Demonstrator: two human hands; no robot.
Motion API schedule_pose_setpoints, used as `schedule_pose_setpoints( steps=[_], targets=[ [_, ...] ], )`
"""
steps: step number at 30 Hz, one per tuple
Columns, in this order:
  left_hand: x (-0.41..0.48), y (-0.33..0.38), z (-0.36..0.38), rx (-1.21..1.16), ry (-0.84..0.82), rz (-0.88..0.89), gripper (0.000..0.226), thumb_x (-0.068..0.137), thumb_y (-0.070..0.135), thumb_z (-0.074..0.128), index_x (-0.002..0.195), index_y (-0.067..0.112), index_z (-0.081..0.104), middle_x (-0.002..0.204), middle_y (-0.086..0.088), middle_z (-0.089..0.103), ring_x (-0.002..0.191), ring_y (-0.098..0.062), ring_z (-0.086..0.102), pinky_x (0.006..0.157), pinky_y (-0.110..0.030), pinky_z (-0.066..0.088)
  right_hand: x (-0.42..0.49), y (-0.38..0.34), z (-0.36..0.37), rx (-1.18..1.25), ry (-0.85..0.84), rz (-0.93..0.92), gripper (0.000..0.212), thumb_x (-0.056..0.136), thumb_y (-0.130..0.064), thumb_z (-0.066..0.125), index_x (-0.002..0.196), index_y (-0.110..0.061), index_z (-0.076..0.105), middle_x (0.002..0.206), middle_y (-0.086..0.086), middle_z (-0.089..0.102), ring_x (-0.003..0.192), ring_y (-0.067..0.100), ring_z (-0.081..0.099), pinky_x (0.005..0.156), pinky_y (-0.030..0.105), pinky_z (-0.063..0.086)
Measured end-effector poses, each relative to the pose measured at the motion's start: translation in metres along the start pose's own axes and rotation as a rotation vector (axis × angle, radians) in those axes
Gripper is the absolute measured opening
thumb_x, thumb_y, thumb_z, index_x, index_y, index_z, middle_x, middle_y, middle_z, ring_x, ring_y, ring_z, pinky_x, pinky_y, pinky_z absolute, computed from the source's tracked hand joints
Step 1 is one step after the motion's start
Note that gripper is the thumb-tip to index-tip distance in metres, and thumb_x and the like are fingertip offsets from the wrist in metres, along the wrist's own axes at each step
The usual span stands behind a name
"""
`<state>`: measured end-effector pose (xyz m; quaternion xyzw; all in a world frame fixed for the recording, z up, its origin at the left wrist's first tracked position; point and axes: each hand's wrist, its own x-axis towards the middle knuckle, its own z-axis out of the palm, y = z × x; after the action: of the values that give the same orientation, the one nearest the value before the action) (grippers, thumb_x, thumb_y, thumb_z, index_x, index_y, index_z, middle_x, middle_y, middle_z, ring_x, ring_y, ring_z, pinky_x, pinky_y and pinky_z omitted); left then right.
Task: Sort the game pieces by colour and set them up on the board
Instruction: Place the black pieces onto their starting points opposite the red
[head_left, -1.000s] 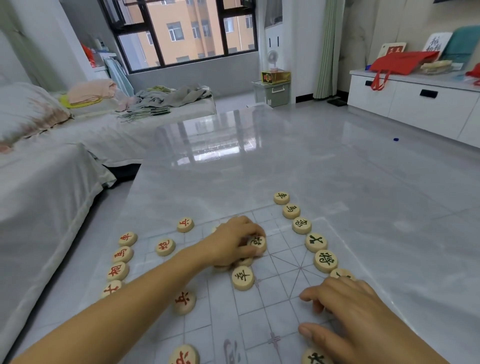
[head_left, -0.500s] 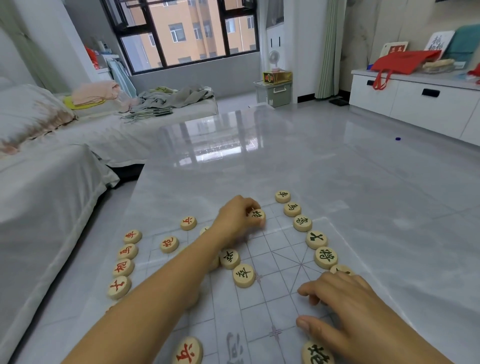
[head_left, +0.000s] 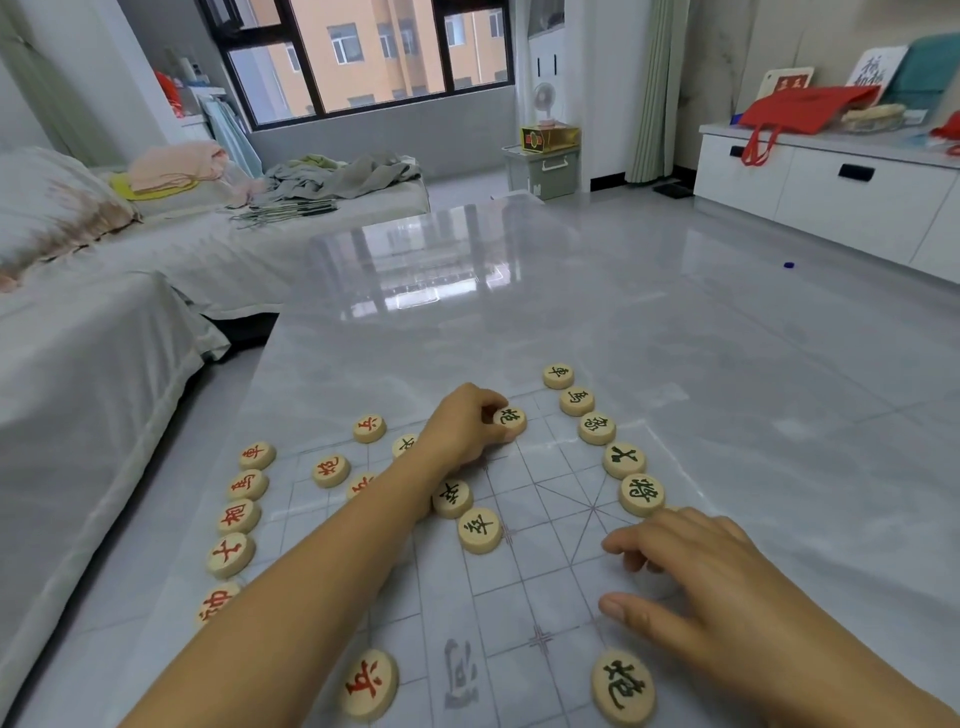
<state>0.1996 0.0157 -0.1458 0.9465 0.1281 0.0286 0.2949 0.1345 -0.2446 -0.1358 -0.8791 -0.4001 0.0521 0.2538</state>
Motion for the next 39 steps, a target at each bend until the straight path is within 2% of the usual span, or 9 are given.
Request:
schedule_pose_setpoints(
  steps=[5,9,15,21,26,30,33,35,39],
  targets=[
    [-0.009,0.0,-0.008,-0.074,0.009,-0.006,0.06,0.08,0.019,0.071,0.134,0.011,0.046,0.118,-0.005,0.055,0.101,-0.015,0.051,0.088,-0.023,0.04,-0.006,0.002,-0.009,-0.011,-0.045,0.004,0.089,0.043,-0.095,-0.004,0.107,-0.052,0.041,0.096,-0.032,0.043,0.101,-0.004,0.039,0.085,0.015,0.033],
    [-0.031,-0.008,-0.027,-0.087,0.087,0.037,0.052,0.08,0.022,0.071,0.128,0.016,0.051,0.117,-0.001,0.057,0.103,-0.011,0.053,0.088,-0.025,0.042,-0.017,-0.004,-0.013,-0.004,-0.182,-0.023,0.068,0.047,-0.086,0.026,0.106,-0.055,0.037,0.098,-0.035,0.038,0.104,-0.005,0.034,0.092,0.014,0.027],
    [-0.083,-0.026,-0.057,-0.297,0.203,0.02,0.038,0.08,0.013,0.07,0.115,0.019,0.057,0.108,0.0,0.061,0.101,-0.014,0.057,0.09,-0.027,0.047,-0.028,-0.013,-0.002,-0.162,-0.287,-0.093,0.08,0.051,-0.076,0.027,0.122,-0.043,0.042,0.102,-0.026,0.036,0.096,-0.003,0.027,0.09,0.015,0.019],
    [-0.118,-0.051,-0.073,-0.371,0.29,-0.056,0.032,0.08,0.01,0.069,0.109,0.021,0.059,0.104,0.0,0.063,0.1,-0.016,0.059,0.079,-0.019,0.047,-0.028,-0.018,0.003,-0.191,-0.232,-0.07,0.037,0.08,-0.052,0.055,0.113,-0.038,0.048,0.099,-0.021,0.04,0.095,0.004,0.034,0.093,0.022,0.024],
    [-0.134,-0.049,-0.06,-0.123,0.24,-0.046,0.026,0.084,0.015,0.065,0.11,0.021,0.062,0.106,0.003,0.064,0.093,-0.009,0.058,0.076,-0.013,0.042,-0.029,-0.016,0.005,-0.211,-0.217,-0.062,0.037,0.081,-0.055,0.052,0.114,-0.041,0.045,0.099,-0.024,0.039,0.096,0.001,0.034,0.094,0.02,0.023],
    [-0.145,-0.025,-0.028,0.135,0.06,0.169,0.038,0.086,0.02,0.062,0.123,0.022,0.057,0.113,0.012,0.052,0.103,-0.007,0.051,0.081,-0.007,0.036,-0.029,-0.015,0.008,-0.196,-0.22,-0.05,0.052,0.075,-0.063,0.054,0.121,-0.044,0.038,0.092,-0.03,0.031,0.099,0.0,0.032,0.094,0.019,0.021],
    [-0.139,-0.012,-0.012,0.263,-0.001,0.25,0.047,0.086,0.023,0.063,0.131,0.02,0.051,0.125,0.002,0.05,0.116,-0.016,0.045,0.096,-0.024,0.037,-0.029,-0.015,0.01,-0.159,-0.184,-0.047,0.056,0.073,-0.064,0.055,0.123,-0.043,0.038,0.089,-0.033,0.029,0.098,-0.001,0.032,0.093,0.019,0.021],
    [-0.134,-0.005,-0.01,0.385,0.002,0.237,0.045,0.086,0.024,0.061,0.13,0.019,0.052,0.121,-0.004,0.048,0.114,-0.021,0.043,0.095,-0.031,0.038,-0.029,-0.015,0.009,-0.143,-0.167,-0.038,0.058,0.075,-0.064,0.053,0.126,-0.042,0.037,0.091,-0.034,0.029,0.102,-0.001,0.032,0.094,0.018,0.02],
    [-0.138,-0.002,-0.007,0.414,-0.016,0.252,0.041,0.087,0.023,0.06,0.127,0.018,0.054,0.122,-0.003,0.047,0.114,-0.022,0.041,0.094,-0.031,0.038,-0.03,-0.017,0.008,-0.14,-0.106,-0.035,0.055,0.079,-0.063,0.048,0.128,-0.042,0.037,0.103,-0.027,0.034,0.112,0.003,0.034,0.094,0.018,0.021]
  ],
)
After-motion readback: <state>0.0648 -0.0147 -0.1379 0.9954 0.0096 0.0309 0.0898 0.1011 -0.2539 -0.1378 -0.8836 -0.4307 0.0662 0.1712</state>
